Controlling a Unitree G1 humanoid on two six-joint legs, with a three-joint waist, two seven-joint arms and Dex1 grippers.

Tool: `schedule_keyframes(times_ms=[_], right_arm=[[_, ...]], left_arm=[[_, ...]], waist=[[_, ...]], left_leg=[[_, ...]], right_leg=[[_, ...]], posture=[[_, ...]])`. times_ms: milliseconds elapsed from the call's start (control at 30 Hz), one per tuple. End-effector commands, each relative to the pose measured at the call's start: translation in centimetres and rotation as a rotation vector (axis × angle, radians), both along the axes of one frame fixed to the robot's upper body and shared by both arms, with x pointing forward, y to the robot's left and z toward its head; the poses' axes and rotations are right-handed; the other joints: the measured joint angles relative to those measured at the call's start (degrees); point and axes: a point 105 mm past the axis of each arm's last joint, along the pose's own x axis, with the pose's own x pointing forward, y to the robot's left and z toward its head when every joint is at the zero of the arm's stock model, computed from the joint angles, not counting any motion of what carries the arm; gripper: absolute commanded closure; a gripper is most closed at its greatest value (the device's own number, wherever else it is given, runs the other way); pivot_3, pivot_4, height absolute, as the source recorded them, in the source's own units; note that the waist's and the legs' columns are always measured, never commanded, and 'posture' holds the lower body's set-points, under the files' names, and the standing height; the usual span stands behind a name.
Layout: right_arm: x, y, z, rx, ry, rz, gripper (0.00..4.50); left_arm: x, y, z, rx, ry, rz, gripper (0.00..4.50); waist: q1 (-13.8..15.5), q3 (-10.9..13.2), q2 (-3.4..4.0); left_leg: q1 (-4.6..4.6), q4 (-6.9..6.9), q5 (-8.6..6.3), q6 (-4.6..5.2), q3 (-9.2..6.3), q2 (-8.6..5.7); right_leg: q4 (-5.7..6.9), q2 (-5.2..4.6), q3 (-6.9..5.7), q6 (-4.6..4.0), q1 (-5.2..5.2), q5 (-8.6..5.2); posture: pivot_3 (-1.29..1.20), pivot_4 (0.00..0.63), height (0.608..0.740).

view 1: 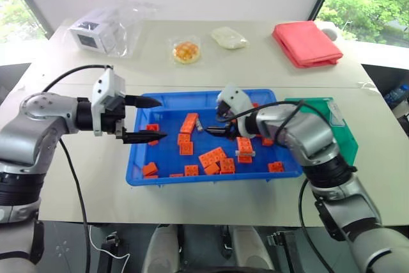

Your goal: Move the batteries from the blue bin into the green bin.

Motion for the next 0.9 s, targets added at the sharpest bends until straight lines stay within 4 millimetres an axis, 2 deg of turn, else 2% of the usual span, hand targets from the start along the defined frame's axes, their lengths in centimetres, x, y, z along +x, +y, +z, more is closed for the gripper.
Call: schedule_keyframes(times_ms=[33, 333, 500, 600, 733, 767, 833, 900], right_arm=[[1.0, 1.2, 0.2, 0.011, -0.046, -0.010, 1.12], [2.1, 1.9, -1.4, 0.005, -0.030, -0.035, 1.12], [2.7, 3.0, -2.4, 0.018, -0.011, -0.043, 1.12], [2.9, 2.7, -2.7, 0.012, -0.019, -0.051, 2.03], [2.5, 1.9, -2.7, 0.010, -0.023, -0.052, 4.17], [2.5, 1.5, -2.5, 0.012, -0.026, -0.062, 4.44], [2.3, 0.3, -1.3, 0.026, -0.048, -0.082, 4.42], [1.9, -1.5, 0.8, 0.053, -0.071, -0.099, 4.42]], left_arm=[[-0.5, 0.2, 1.1, -0.005, -0.041, 0.008, 0.00], [-0.7, 0.4, 1.0, -0.003, -0.044, 0.030, 0.00], [-0.5, 0.2, 1.1, -0.009, -0.051, 0.030, 0.00], [-0.3, 0.1, 1.2, -0.011, -0.054, 0.028, 0.00], [-0.1, -0.2, 1.2, -0.017, -0.057, 0.016, 0.00], [0.0, -0.3, 1.2, -0.019, -0.057, 0.010, 0.00], [0.2, -0.6, 1.2, -0.027, -0.059, -0.001, 0.00], [0.4, -0.9, 1.1, -0.034, -0.059, -0.013, 0.00]], waist=[[-0.03, 0.00, 0.00], [-0.11, 0.00, -0.01], [-0.32, -0.04, -0.06], [-0.26, -0.05, -0.07], [-0.15, -0.07, -0.11], [-0.14, -0.07, -0.11], [0.02, -0.07, -0.11], [0.31, -0.07, -0.11]], left_leg=[[0.01, 0.00, 0.00, 0.00, -0.01, 0.01], [0.03, -0.01, 0.00, 0.00, -0.06, 0.07], [0.10, -0.01, 0.00, 0.00, -0.06, 0.08], [0.10, -0.01, 0.00, 0.00, -0.06, 0.08], [0.10, -0.01, 0.00, 0.00, -0.06, 0.07], [0.11, -0.01, 0.00, 0.00, -0.06, 0.07], [0.11, -0.01, 0.00, 0.00, -0.07, 0.07], [0.08, -0.01, 0.00, -0.01, -0.07, 0.06]], right_leg=[[0.02, 0.03, 0.00, 0.00, 0.00, 0.00], [0.06, 0.11, -0.02, -0.01, 0.00, 0.00], [0.09, 0.13, -0.02, -0.01, 0.04, 0.00], [0.09, 0.13, -0.02, -0.01, 0.06, 0.00], [0.08, 0.11, -0.02, -0.01, 0.09, 0.00], [0.08, 0.11, -0.02, -0.01, 0.08, 0.00], [0.09, 0.11, -0.02, -0.01, 0.09, 0.00], [0.08, 0.09, -0.04, -0.01, 0.09, 0.00]], posture=[[0.00, 0.150, 0.734], [0.00, 0.150, 0.734], [0.00, 0.150, 0.734], [0.00, 0.150, 0.734], [0.00, 0.150, 0.734], [0.00, 0.150, 0.734], [0.00, 0.150, 0.734], [0.00, 0.150, 0.734]])
